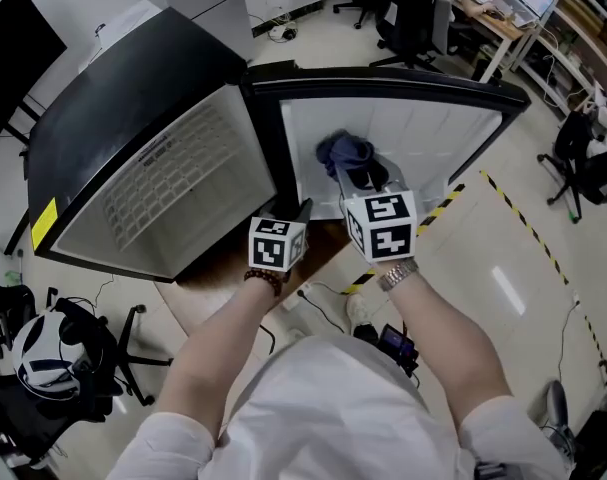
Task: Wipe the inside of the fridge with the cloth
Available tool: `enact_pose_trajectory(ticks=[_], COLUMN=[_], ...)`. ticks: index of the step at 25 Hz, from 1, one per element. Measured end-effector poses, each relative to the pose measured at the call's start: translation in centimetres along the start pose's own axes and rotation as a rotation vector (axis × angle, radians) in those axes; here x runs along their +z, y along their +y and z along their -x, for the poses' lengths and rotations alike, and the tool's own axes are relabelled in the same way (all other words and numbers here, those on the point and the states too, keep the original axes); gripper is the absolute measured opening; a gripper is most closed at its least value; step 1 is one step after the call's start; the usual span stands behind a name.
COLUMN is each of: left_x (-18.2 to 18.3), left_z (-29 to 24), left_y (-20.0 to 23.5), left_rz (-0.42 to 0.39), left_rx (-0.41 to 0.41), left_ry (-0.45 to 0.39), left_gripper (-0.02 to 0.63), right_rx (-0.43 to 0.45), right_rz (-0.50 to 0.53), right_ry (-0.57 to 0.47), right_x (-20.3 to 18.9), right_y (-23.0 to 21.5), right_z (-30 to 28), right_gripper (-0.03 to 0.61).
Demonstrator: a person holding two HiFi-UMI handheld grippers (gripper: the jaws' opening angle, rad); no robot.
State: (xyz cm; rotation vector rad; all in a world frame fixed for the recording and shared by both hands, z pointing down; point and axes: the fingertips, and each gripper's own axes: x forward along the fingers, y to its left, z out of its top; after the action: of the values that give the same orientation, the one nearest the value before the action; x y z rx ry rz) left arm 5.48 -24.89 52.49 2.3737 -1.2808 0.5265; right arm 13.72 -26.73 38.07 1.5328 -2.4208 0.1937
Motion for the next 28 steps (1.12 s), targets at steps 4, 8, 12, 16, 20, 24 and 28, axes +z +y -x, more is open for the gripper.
enact_pose_trajectory(ticks=[4, 8, 12, 16, 20, 24, 28], left_x=[-0.1, -0.1, -0.1, -0.2, -0.2, -0.1, -0.1], left_z=[0.2, 0.0, 0.1, 0.1, 0.1, 0.2, 0.2], left_y=[0.2, 0.2, 0.2, 0.2, 0.2, 0.2, 0.2], left_rz=[-0.001, -0.002, 0.000, 0.002, 0.004, 0.007, 0.010], left_rx=[0.002, 0.004, 0.008, 0.011, 0.014, 0.016, 0.020], left_ry=[-0.004, -0.005, -0.007, -0.005, -0.007, -0.009, -0.013], left_gripper=[0.118, 0.118, 0.117, 0.117, 0.117, 0.115, 0.115], right_rx=[-0.050, -0.090, -0.141, -0.193, -0.236, -0.283, -0.323], right_rz=[-0.019, -0.035, -0.050, -0.063, -0.069, -0.085, -0.096], right_ry=[-0.004, -0.010, -0.009, -0.009, -0.007, -0.003, 0.001], right_x=[-0.2, -0.3, -0.7, -1.1, -1.5, -1.9, -2.2], right_y=[-2.3, -4.7, -7.3, -10.0, -12.1, -14.3, -16.0], right_z=[1.1, 2.1, 3.4, 4.7, 5.8, 6.9, 7.8], right_gripper=[0.140, 0.140, 0.140, 0.140, 0.140, 0.140, 0.140])
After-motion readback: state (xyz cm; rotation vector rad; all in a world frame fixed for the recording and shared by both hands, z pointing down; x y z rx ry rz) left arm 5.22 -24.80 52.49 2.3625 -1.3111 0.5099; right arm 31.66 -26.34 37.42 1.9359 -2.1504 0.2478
